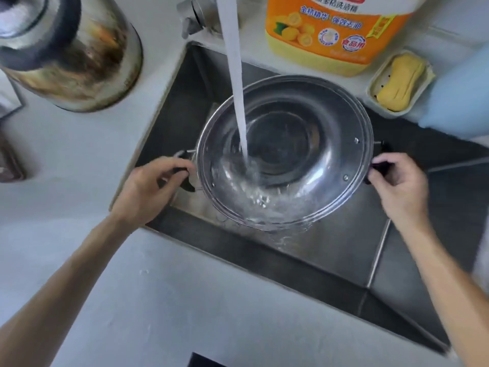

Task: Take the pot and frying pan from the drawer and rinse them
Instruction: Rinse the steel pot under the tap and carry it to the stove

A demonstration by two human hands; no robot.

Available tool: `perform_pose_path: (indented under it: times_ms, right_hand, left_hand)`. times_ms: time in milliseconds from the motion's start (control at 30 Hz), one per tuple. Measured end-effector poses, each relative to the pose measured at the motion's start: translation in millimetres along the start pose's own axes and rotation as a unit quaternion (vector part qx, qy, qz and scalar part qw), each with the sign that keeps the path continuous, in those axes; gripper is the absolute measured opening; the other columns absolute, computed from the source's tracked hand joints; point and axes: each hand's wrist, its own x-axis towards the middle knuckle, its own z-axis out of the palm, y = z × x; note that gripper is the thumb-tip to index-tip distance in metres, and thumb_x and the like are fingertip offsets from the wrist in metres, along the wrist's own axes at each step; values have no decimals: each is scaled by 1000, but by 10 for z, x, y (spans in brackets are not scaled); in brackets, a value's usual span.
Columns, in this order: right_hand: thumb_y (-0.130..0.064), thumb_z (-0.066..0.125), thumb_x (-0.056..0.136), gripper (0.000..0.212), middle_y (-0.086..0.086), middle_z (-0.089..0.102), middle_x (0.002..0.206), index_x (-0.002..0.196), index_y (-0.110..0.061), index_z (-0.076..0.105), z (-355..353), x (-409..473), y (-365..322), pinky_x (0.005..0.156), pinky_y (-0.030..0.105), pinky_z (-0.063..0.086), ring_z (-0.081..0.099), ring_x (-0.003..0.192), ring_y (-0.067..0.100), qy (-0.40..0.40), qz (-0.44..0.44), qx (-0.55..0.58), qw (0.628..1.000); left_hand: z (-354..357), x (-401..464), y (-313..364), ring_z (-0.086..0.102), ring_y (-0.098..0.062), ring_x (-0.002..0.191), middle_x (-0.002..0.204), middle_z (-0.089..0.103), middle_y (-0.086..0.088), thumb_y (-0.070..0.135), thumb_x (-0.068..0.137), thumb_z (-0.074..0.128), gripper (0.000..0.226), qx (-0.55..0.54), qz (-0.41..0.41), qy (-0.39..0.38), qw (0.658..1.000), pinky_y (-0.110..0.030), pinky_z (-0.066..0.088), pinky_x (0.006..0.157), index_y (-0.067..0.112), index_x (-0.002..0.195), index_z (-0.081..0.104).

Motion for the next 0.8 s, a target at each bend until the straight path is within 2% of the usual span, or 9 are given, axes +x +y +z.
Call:
perform_pose_path:
  times_ms: [167, 267, 367, 433, 500, 567, 667, 733, 800]
  right_hand:
    - [9, 57, 85, 47, -25, 67, 75, 83, -38, 62, 666, -217, 408, 67, 9, 45, 59, 69, -7, -83, 151, 94, 980]
    - [3, 53, 90, 29, -16, 69, 73, 88, -25, 61, 861, -237, 410, 60, 12, 49, 59, 63, -7, -175, 227, 136, 948]
    - [-9, 55, 91, 23, -19, 70, 87, 103, -28, 61, 728, -106, 349, 74, 13, 50, 62, 77, -10, -144, 230, 124, 954]
    - [-21, 59, 90, 35, -13, 70, 102, 119, -41, 53, 535, 4, 320, 88, 22, 48, 65, 92, 0, -144, 212, 115, 960]
    - [-22, 60, 90, 51, -13, 66, 110, 134, -39, 41, 339, 100, 243, 87, 14, 45, 64, 93, -8, -158, 199, 120, 960]
    - [-28, 67, 81, 57, -19, 64, 113, 134, -25, 46, 176, 185, 139, 82, 6, 45, 60, 93, -15, -165, 168, 137, 962]
    - [-45, 74, 63, 51, -12, 72, 106, 110, -30, 63, -13, 254, 63, 90, 19, 50, 65, 102, 5, -166, 136, 125, 969]
    - [-21, 74, 76, 31, -9, 72, 101, 103, -31, 64, -62, 281, 86, 94, 27, 50, 65, 103, 12, -135, 106, 107, 979]
    - [-2, 68, 81, 34, -16, 72, 93, 97, -32, 62, -50, 280, 91, 89, 22, 50, 66, 94, 5, -96, 79, 107, 986]
  left_hand:
    - [-367, 59, 576, 53, -6, 70, 78, 57, 8, 24, 89, 54, 26, 45, 100, 52, 993, -16, 42, 74, 29, 113, 64]
    - [-424, 149, 686, 52, -4, 64, 80, 58, 7, 39, 82, 53, 37, 40, 40, 67, 996, -11, 43, 72, 42, 118, 57]
    - [-413, 206, 383, 45, -7, 60, 69, 62, -3, 39, 83, 56, 50, 50, -66, 64, 995, -8, 39, 69, 30, 132, 50]
    - [-335, 168, 115, 47, -7, 67, 77, 65, -12, 39, 84, 63, 60, 62, -125, 32, 990, -19, 40, 74, 18, 138, 46]
    - [-216, 110, -63, 52, -15, 77, 76, 63, -3, 33, 85, 66, 63, 89, -162, -19, 982, -28, 40, 79, 11, 140, 44]
    - [-125, 71, -139, 57, -24, 73, 61, 59, 10, 42, 78, 72, 61, 90, -162, -81, 979, -33, 44, 76, 18, 131, 55]
    - [-88, 76, -190, 68, -14, 72, 70, 69, 20, 63, 59, 68, 34, 40, -148, -94, 984, -40, 54, 79, 52, 91, 63]
    - [-68, 97, -254, 66, -7, 68, 74, 70, 19, 63, 56, 76, 32, 2, -139, -69, 988, -40, 56, 79, 48, 82, 63]
    - [-44, 129, -241, 63, -3, 63, 72, 69, 18, 49, 60, 81, 27, -22, -123, -50, 991, -36, 55, 74, 40, 77, 62]
